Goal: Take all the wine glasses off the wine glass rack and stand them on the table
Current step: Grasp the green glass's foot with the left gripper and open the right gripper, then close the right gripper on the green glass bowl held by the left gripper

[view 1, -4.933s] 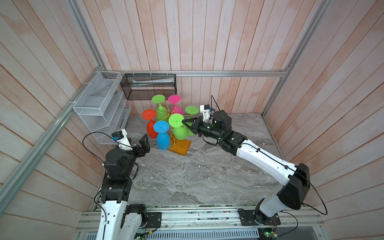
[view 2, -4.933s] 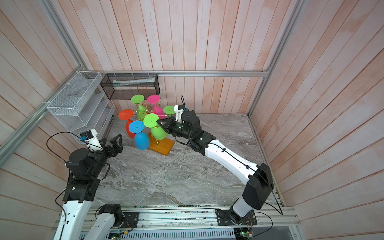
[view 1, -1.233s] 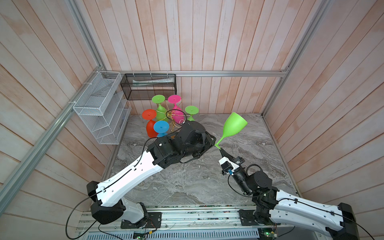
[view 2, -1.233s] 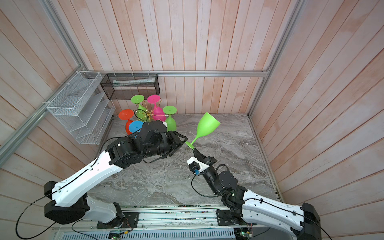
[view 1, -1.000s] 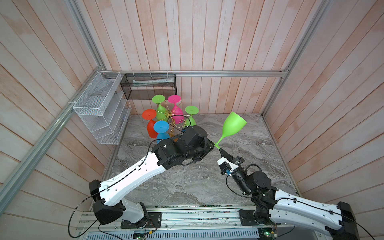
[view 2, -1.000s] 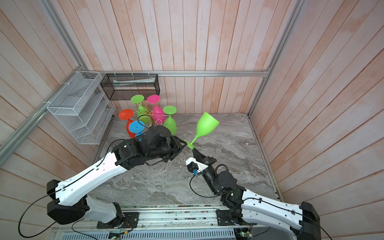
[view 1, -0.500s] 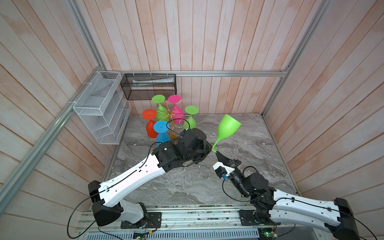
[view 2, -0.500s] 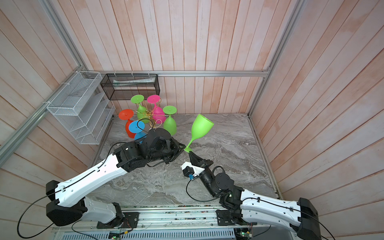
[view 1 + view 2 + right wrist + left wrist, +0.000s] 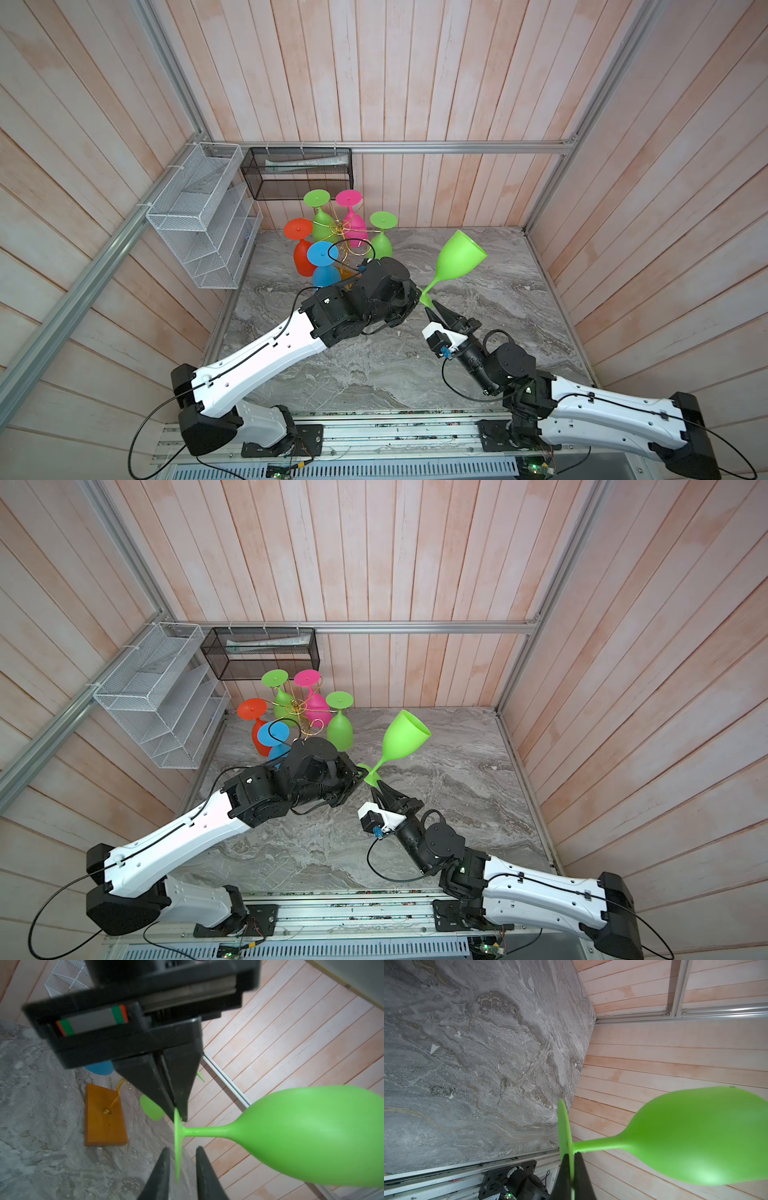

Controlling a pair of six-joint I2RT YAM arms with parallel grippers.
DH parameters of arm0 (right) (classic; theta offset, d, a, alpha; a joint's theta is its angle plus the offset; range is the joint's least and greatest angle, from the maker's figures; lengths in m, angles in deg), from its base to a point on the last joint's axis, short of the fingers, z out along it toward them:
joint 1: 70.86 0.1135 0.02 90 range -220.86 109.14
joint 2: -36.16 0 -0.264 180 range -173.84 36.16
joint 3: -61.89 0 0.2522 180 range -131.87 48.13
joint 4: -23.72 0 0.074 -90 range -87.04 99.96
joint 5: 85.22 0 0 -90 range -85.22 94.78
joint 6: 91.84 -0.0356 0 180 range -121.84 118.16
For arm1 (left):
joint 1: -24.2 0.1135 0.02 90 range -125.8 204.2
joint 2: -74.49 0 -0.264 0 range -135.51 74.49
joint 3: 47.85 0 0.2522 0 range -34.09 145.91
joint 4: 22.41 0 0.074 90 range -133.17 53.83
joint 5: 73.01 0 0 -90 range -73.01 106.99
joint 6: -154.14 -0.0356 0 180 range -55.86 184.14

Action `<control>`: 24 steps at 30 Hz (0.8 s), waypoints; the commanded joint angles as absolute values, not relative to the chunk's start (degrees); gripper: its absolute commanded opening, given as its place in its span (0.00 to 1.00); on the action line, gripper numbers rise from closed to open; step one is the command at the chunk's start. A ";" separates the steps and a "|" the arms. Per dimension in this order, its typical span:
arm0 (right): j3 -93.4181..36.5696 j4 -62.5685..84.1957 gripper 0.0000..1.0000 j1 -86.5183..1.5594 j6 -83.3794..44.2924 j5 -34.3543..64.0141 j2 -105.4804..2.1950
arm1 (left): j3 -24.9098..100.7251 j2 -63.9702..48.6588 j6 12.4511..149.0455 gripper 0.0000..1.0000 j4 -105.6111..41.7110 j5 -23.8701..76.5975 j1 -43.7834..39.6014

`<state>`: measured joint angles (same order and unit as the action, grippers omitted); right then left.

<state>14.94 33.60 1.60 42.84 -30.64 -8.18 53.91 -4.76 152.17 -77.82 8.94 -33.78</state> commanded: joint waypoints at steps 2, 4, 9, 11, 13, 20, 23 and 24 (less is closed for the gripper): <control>6.96 14.79 0.45 2.09 24.66 -33.73 -4.21 | 52.77 -3.74 147.89 0.00 -76.83 4.36 -33.71; 2.26 4.50 0.46 2.09 15.55 -32.69 -3.37 | 52.83 -3.66 146.36 0.00 -76.64 3.31 -33.30; -8.27 -11.47 0.46 2.09 1.39 -27.70 -3.70 | 49.46 -2.50 143.32 0.00 -73.47 3.42 -31.82; -12.04 -16.06 0.45 2.09 -1.98 -26.08 -5.13 | 46.92 -1.43 142.77 0.00 -71.48 3.59 -31.62; -16.02 -20.24 0.45 2.08 -4.42 -24.00 -6.81 | 44.40 -0.22 142.38 0.00 -69.69 3.80 -31.35; -27.08 -28.82 0.43 1.99 -11.34 -20.42 -9.83 | 37.11 3.90 140.36 0.00 -65.12 3.72 -31.26; -32.59 -33.34 0.39 1.91 -14.53 -21.49 -10.99 | 34.21 5.47 139.50 0.00 -62.71 3.81 -31.26; -34.18 -34.69 0.39 1.90 -15.35 -21.29 -11.27 | 33.52 5.96 139.11 0.00 -62.10 3.89 -31.18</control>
